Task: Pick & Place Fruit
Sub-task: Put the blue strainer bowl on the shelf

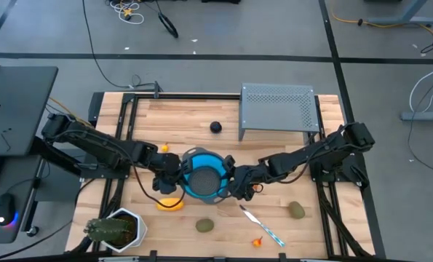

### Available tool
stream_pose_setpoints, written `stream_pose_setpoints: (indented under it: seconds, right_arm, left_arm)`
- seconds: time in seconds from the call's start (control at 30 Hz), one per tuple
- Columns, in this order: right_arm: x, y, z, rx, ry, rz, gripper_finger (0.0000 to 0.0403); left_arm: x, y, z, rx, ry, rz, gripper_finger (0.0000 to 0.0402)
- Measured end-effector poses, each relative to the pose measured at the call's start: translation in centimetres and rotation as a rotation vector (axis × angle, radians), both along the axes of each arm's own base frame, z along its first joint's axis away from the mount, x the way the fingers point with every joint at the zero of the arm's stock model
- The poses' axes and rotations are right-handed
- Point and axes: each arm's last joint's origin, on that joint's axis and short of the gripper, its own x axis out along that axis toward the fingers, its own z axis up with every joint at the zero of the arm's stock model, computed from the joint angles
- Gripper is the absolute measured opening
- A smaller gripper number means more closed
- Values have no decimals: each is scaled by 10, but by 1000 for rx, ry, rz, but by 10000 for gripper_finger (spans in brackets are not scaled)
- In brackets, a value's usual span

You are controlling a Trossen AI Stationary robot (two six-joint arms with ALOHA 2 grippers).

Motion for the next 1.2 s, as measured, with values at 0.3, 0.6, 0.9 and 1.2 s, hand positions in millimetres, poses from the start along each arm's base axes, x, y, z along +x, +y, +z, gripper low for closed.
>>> stream_pose_setpoints:
  seconds: [0.3, 0.6, 0.9, 1.2]
  right_arm:
    - [0, 8, 2, 10, -17, 48, 41]
    - [-1, 10, 3, 19, -23, 12, 24]
    - [3, -1, 5, -135, -60, -20, 24]
    - [8, -17, 6, -202, -65, -62, 22]
  left_arm:
    - [3, 0, 3, 23, -46, 0, 13]
    - [3, 3, 3, -16, -37, 175, 90]
    - [3, 4, 3, -104, -17, 334, 185]
    - [-6, 10, 24, -92, -146, 449, 240]
